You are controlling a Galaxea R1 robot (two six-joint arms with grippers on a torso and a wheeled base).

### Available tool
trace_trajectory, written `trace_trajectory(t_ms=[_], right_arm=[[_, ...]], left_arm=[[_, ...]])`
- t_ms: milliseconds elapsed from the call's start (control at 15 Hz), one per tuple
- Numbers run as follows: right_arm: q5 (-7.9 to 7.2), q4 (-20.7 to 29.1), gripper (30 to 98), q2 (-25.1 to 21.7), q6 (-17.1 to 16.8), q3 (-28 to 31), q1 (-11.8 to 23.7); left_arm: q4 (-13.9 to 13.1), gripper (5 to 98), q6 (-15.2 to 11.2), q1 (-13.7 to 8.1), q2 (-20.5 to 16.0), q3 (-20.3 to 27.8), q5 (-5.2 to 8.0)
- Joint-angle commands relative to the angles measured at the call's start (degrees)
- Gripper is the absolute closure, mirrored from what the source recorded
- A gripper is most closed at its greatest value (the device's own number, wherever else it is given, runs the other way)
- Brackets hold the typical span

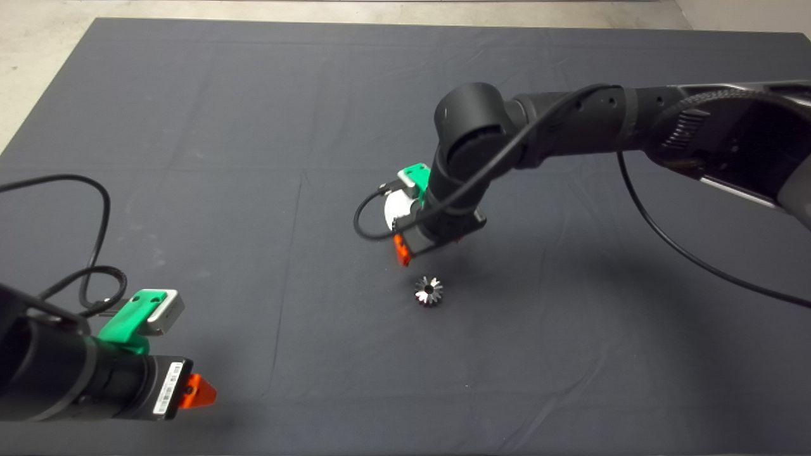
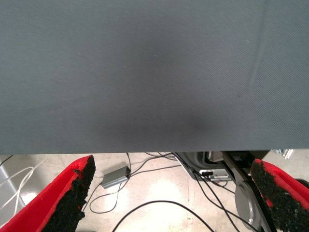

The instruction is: Remove an incorrectly installed larger gear and replace it with the correct smaller gear

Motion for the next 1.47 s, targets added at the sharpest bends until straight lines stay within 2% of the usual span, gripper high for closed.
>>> trace_trajectory(t_ms=[0,133,267,400,600,733,1400], right_arm=[[-6.82,0.3,44.5,-4.8,5.4,6.4,8.9],[-6.82,0.1,44.5,-4.8,4.4,2.9,8.3],[-6.82,-0.1,44.5,-4.8,0.7,-1.0,6.5],[-6.73,-2.3,44.5,-4.4,-3.5,-5.8,4.6],[-6.73,-5.7,44.5,-2.5,-7.4,-11.8,1.3],[-6.73,-6.3,44.5,-0.7,-9.7,-15.6,0.6],[-6.73,-7.5,44.5,-0.8,-12.6,-21.2,0.5]], left_arm=[[0.5,19.7,0.2,-0.7,0.2,-0.4,2.26],[0.6,19.7,0.2,-0.7,0.4,-0.7,2.26],[0.6,19.7,0.2,-0.7,0.5,-0.9,2.35],[0.6,19.7,0.2,-0.6,0.5,-1.0,2.35],[0.7,19.7,0.2,-0.6,0.4,-1.1,2.35],[0.7,19.7,0.2,-0.6,0.4,-1.1,2.35],[0.7,19.7,0.2,-0.4,0.6,-1.0,2.44]])
